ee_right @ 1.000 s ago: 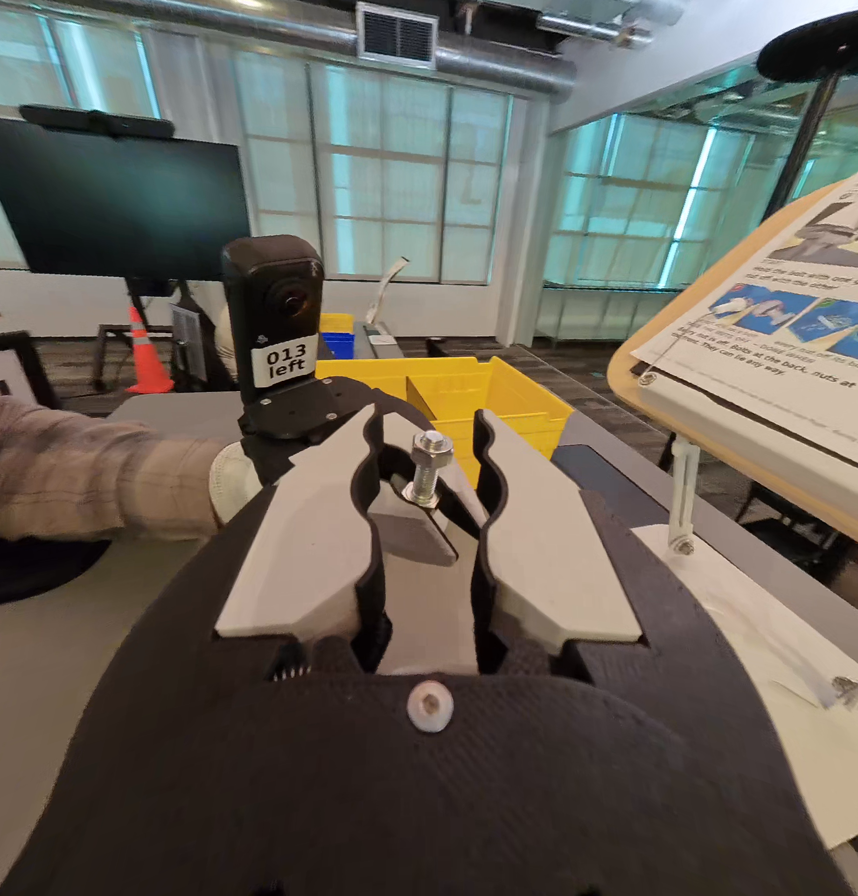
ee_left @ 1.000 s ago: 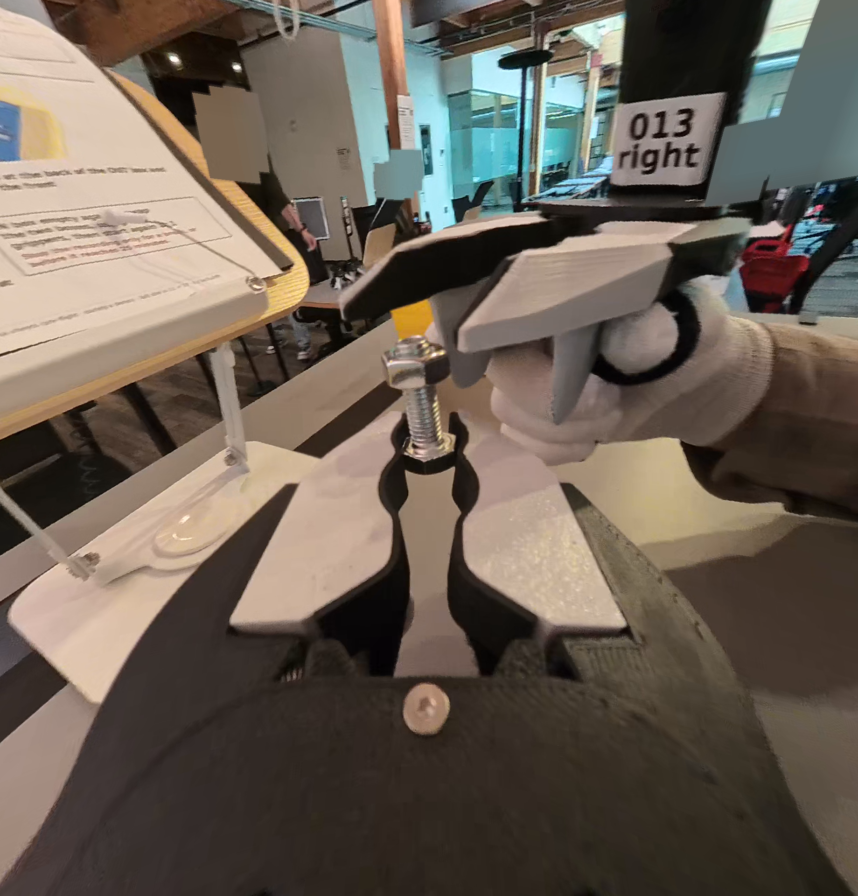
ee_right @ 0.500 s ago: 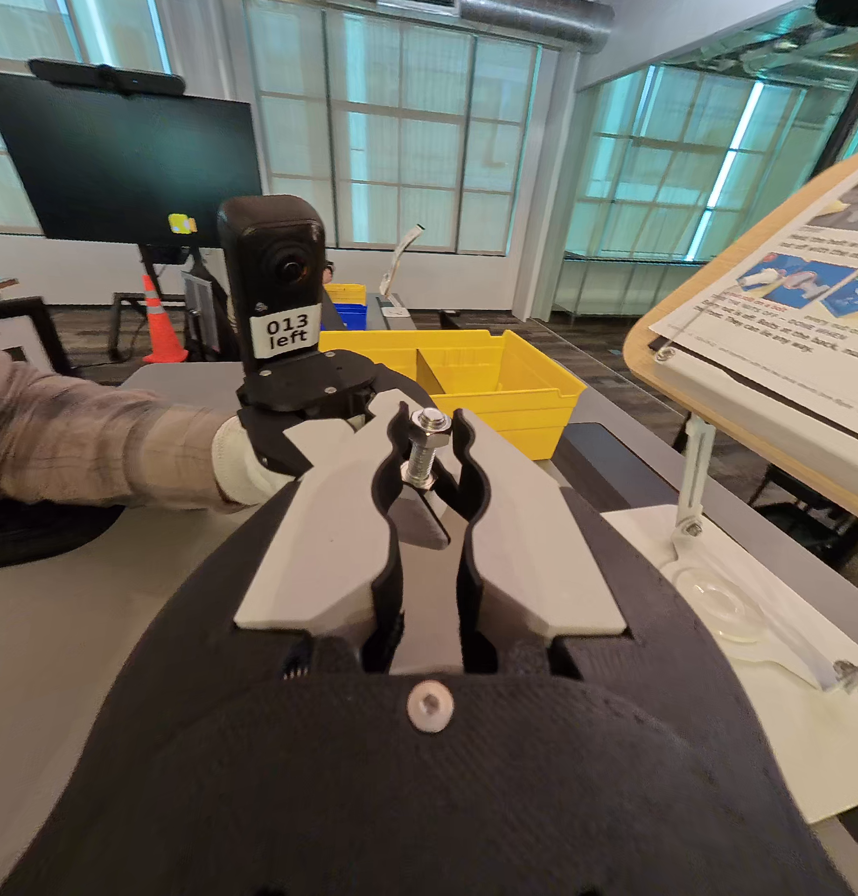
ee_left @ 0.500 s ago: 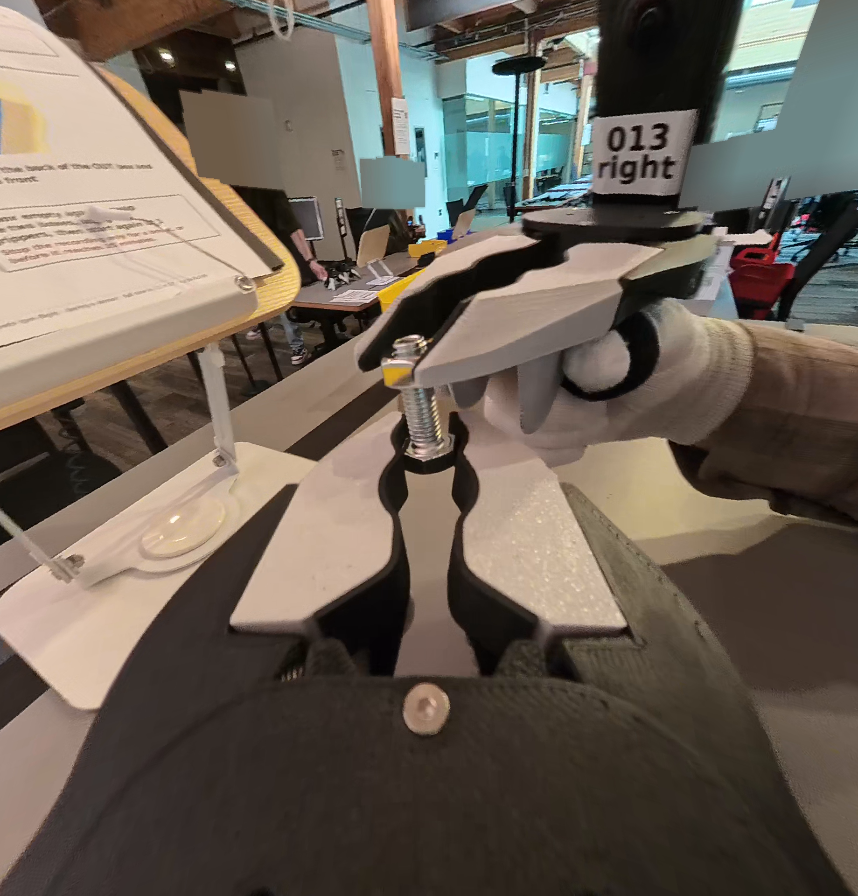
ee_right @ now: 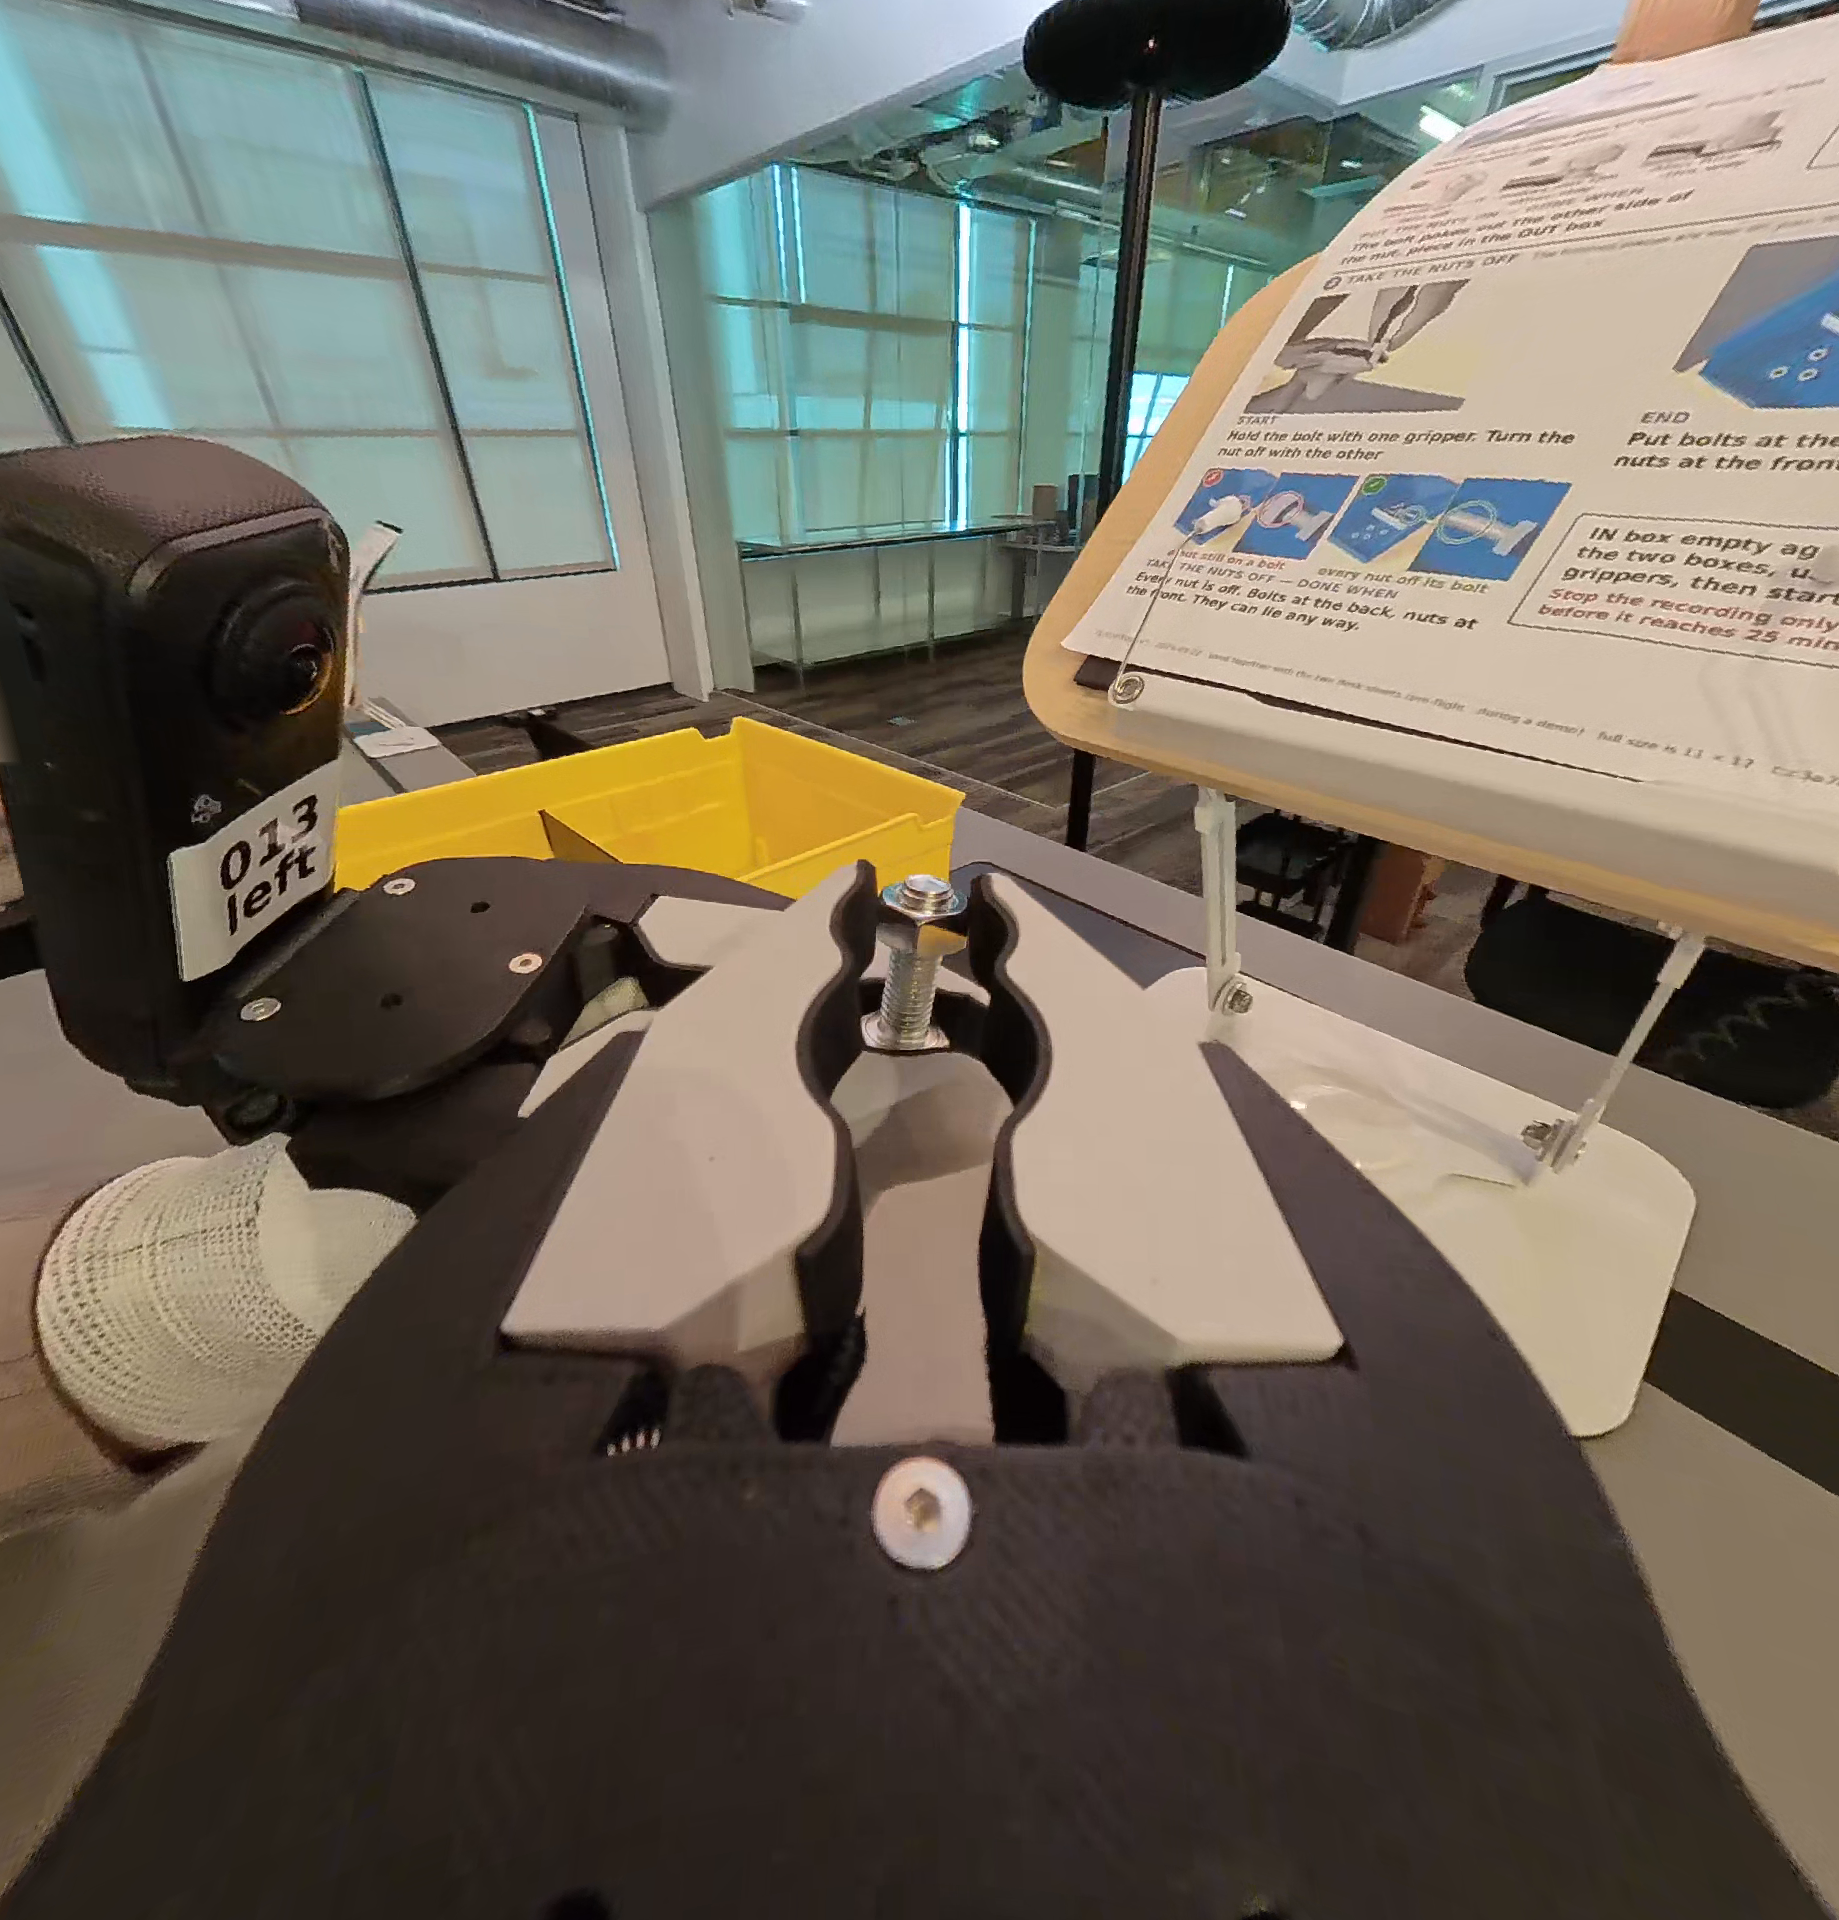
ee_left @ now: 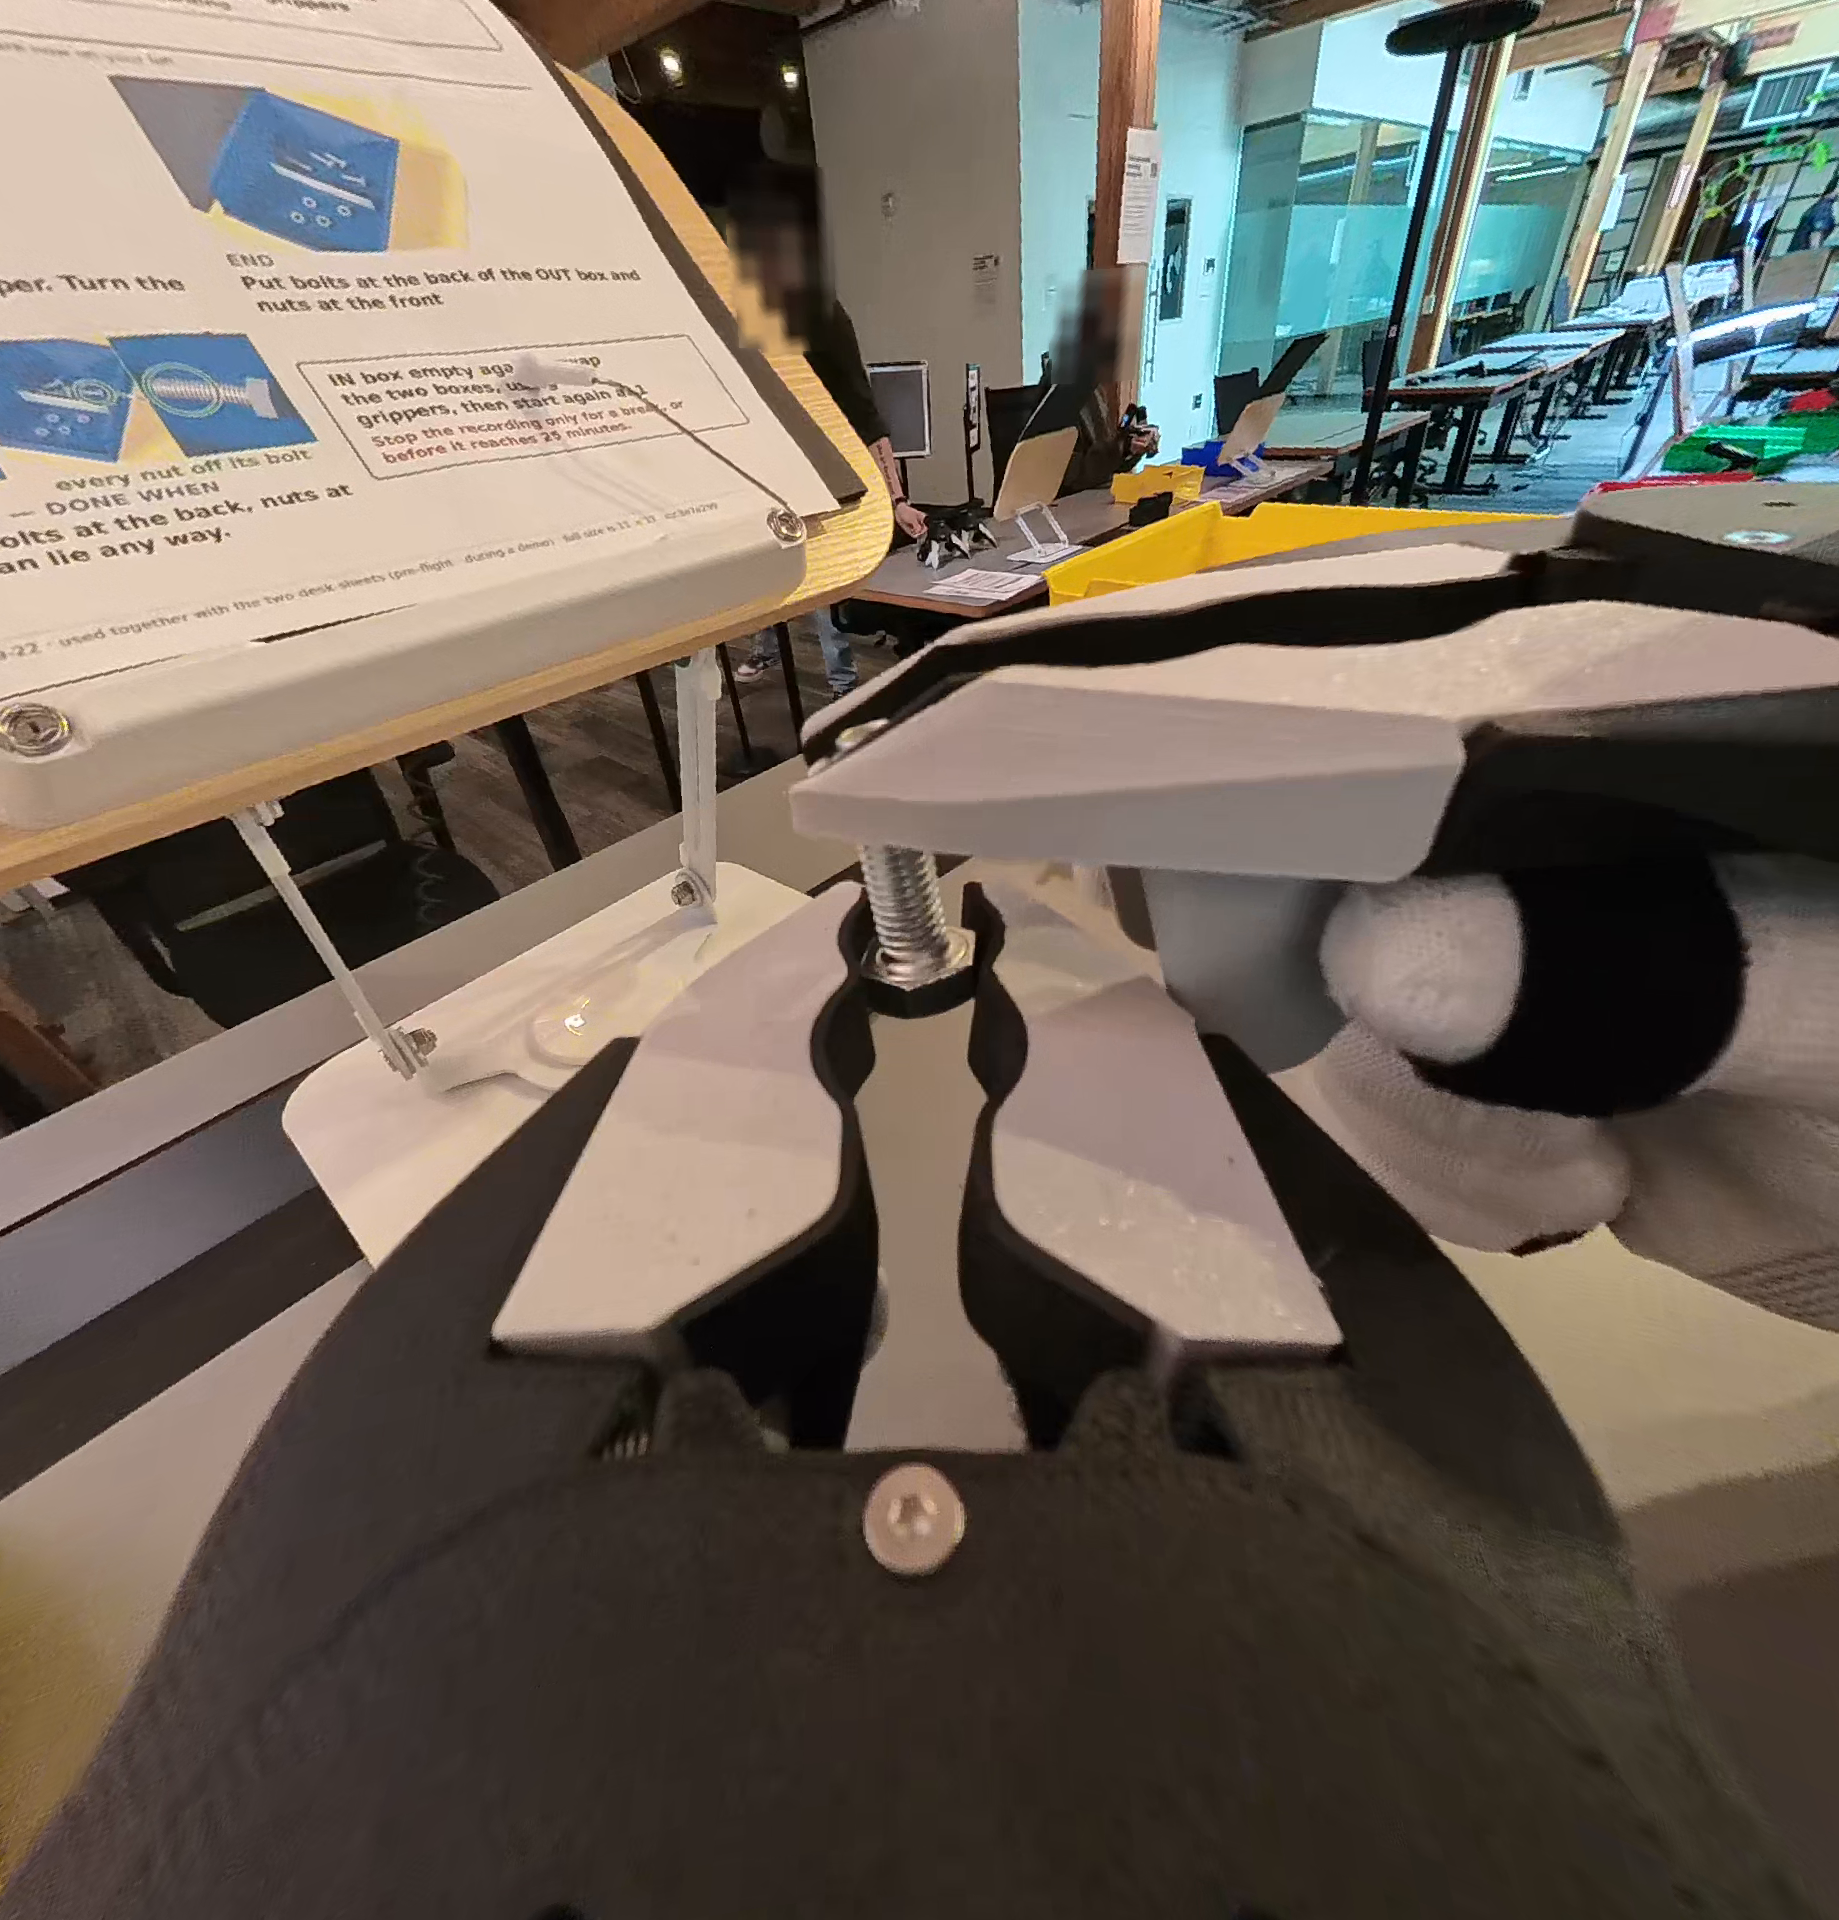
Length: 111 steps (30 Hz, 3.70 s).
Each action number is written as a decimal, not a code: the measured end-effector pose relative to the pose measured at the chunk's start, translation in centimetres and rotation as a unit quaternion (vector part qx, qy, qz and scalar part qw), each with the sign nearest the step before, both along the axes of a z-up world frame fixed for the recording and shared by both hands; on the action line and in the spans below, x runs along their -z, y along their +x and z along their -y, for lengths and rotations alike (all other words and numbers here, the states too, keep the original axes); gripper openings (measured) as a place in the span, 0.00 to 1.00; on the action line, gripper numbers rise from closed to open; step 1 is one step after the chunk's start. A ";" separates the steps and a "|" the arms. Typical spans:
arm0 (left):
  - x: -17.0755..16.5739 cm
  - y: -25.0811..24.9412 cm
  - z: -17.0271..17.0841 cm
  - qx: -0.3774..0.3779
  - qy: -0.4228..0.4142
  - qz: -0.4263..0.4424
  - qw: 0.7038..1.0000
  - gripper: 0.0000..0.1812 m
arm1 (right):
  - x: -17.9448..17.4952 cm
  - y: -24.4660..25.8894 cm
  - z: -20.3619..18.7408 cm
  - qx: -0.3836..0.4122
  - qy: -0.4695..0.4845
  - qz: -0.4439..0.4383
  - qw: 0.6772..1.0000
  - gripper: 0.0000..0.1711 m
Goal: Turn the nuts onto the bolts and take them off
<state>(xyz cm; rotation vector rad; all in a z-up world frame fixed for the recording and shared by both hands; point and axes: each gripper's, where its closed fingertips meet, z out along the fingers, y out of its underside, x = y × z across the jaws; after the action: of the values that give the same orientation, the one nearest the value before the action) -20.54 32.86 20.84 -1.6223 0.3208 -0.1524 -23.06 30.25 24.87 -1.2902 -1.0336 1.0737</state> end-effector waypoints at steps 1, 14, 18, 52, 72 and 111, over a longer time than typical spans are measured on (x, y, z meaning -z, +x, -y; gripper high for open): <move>-0.1 0.0 0.0 0.000 0.002 -0.002 1.000 0.08 | -0.1 0.0 0.1 -0.008 0.001 -0.002 1.000 0.09; -1.1 2.3 1.1 0.075 0.018 0.002 0.997 0.08 | -1.5 2.1 2.3 -0.197 0.047 -0.011 0.979 0.23; -1.2 3.4 1.6 0.110 0.020 0.009 0.994 0.08 | -1.4 3.1 2.1 -0.231 0.037 -0.004 0.972 0.19; -0.6 0.4 0.2 0.013 0.008 0.001 1.000 0.08 | -0.2 0.0 0.8 -0.049 0.040 0.017 0.998 0.17; -0.8 3.1 1.2 0.087 0.017 -0.011 0.996 0.08 | -0.9 3.1 1.8 -0.235 0.025 0.010 0.972 0.10; -1.2 2.2 1.0 0.069 0.019 0.002 0.997 0.08 | -0.8 2.6 0.8 -0.189 0.034 0.019 0.981 0.15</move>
<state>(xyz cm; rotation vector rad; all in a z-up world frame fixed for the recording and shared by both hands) -18.31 31.85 21.99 -1.5630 0.4310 -0.2529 -20.46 29.49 25.70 -1.0860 -1.3697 1.2882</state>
